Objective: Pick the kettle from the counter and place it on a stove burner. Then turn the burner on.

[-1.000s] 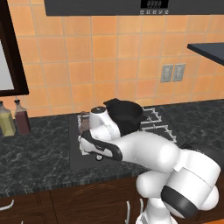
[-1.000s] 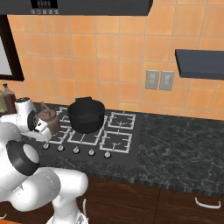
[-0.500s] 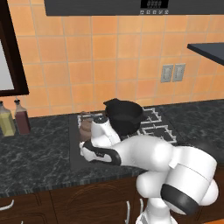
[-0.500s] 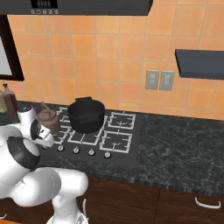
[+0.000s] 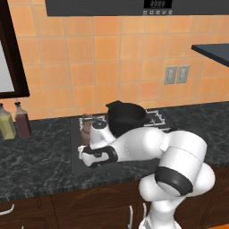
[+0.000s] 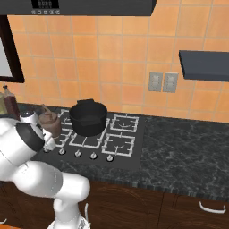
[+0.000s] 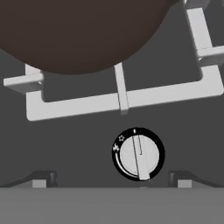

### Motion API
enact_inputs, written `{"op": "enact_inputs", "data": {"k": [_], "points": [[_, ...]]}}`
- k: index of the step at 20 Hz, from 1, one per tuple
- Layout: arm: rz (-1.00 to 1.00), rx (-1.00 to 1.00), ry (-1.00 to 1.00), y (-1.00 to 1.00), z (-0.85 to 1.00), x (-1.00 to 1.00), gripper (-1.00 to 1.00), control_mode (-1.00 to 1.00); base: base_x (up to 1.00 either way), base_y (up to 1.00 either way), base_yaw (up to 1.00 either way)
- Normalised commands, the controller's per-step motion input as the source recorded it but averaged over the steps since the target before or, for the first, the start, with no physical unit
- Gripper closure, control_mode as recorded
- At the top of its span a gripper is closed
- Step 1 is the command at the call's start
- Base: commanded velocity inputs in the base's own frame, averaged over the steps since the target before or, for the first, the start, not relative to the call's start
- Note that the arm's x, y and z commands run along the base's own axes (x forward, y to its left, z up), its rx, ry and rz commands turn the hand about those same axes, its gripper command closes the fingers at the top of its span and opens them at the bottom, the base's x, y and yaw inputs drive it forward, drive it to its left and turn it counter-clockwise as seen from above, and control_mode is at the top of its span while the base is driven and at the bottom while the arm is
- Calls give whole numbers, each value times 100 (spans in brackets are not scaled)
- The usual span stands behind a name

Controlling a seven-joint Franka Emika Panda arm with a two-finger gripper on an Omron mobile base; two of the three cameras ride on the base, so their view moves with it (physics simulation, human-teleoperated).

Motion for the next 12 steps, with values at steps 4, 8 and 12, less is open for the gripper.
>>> {"op": "enact_inputs", "data": {"k": [4, 8, 12], "points": [[0, 0, -1, 17, -16, 24, -100, -100, 0, 0, 0], [0, 0, -3, 13, -25, 20, -100, -100, 0, 0, 0], [0, 0, -5, 10, -29, 20, -100, -100, 0, 0, 0]]}}
